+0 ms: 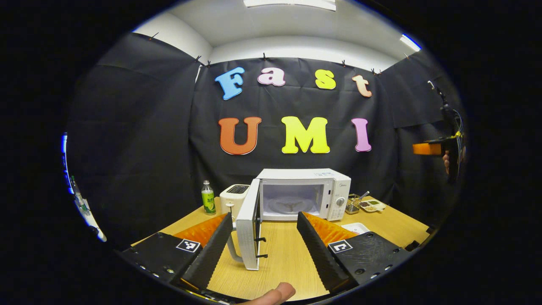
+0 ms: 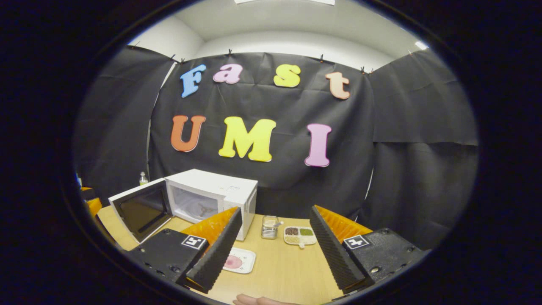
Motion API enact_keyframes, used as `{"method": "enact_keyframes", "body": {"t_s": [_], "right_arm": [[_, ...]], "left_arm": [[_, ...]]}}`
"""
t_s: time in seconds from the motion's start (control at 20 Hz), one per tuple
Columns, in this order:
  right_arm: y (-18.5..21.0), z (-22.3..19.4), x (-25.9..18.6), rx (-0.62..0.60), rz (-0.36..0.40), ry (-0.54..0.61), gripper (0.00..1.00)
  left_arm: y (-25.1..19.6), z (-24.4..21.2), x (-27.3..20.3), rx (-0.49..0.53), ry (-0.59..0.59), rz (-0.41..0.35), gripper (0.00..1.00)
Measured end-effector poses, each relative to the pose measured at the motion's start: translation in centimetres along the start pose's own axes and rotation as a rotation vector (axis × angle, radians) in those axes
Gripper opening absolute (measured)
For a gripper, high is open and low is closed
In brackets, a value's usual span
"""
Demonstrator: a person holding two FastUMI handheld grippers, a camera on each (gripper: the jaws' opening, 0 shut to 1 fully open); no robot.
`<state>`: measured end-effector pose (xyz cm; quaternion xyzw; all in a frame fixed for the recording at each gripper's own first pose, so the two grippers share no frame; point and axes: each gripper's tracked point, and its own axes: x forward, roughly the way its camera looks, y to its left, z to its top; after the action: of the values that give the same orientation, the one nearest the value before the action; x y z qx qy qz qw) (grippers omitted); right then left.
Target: Open the microwave oven with the left hand, put the food in, and close the microwave oven.
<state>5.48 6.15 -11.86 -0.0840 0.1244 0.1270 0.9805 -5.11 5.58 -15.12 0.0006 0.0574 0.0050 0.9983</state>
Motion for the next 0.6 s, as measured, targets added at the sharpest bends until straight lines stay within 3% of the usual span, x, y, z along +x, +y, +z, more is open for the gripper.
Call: {"method": "enact_keyframes", "body": {"t_s": [0.2,0.25,0.3,0.4,0.5,0.55,0.6], "right_arm": [[0.9,-4.9,5.3,0.036,0.088,0.192,0.95],[1.1,-6.3,6.6,0.044,0.102,0.247,1.0],[1.2,-7.7,7.8,0.047,0.115,0.297,0.93],[1.5,-10.6,10.2,0.058,0.147,0.398,0.91],[2.6,-13.9,11.9,0.092,0.208,0.515,0.95],[3.4,-15.7,12.5,0.111,0.251,0.577,0.85],[4.2,-17.2,13.0,0.131,0.291,0.637,0.9]], "left_arm": [[-1.8,4.6,1.1,0.028,-0.073,0.009,0.94],[-2.7,5.1,1.4,0.021,-0.078,-0.002,0.94],[-3.5,5.6,1.6,0.015,-0.083,-0.015,0.94],[-4.6,6.4,2.3,-0.001,-0.078,-0.035,0.94],[-5.4,7.6,2.8,-0.014,-0.093,-0.053,0.94],[-5.8,8.2,2.9,-0.015,-0.106,-0.059,0.94],[-6.0,8.7,3.2,-0.014,-0.122,-0.064,0.94]]}}
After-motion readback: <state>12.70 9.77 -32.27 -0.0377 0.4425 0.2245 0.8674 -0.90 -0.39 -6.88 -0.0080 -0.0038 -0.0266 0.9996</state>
